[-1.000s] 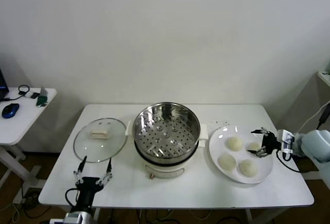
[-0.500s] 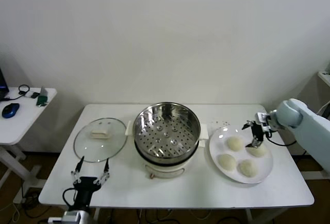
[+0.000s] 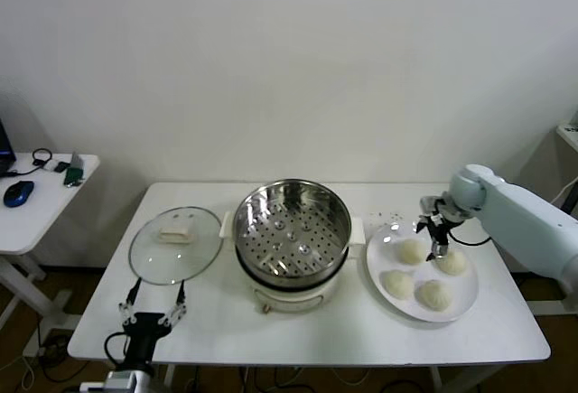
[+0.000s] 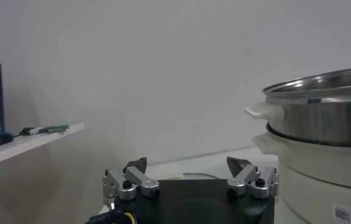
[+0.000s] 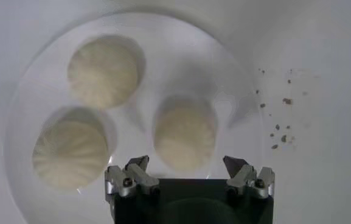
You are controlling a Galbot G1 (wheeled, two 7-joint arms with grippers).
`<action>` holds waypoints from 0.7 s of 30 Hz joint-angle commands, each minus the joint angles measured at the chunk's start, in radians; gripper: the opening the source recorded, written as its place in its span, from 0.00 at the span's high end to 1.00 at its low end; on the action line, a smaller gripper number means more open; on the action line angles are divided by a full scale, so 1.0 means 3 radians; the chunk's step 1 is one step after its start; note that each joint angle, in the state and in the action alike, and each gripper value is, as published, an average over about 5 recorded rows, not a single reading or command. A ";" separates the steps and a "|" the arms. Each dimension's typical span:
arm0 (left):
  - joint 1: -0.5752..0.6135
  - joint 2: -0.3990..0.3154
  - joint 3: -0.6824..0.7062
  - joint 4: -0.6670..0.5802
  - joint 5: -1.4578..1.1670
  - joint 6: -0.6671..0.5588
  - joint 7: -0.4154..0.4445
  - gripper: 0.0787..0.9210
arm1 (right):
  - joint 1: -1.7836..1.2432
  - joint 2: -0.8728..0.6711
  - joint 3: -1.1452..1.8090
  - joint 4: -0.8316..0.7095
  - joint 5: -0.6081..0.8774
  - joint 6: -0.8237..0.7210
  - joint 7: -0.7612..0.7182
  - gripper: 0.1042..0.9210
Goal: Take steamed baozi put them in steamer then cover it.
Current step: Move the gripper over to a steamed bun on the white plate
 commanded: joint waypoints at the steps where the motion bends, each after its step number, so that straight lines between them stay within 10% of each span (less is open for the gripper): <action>1: 0.0000 0.0002 -0.0008 0.0014 -0.0003 -0.0001 -0.0001 0.12 | 0.0118 0.0176 -0.0206 -0.0224 -0.0016 0.0014 -0.0032 0.12; 21: -0.0009 -0.0013 -0.0005 0.0007 0.0014 -0.0002 0.0001 0.12 | 0.0005 0.0311 -0.0120 -0.0332 -0.0078 0.0014 -0.0045 0.19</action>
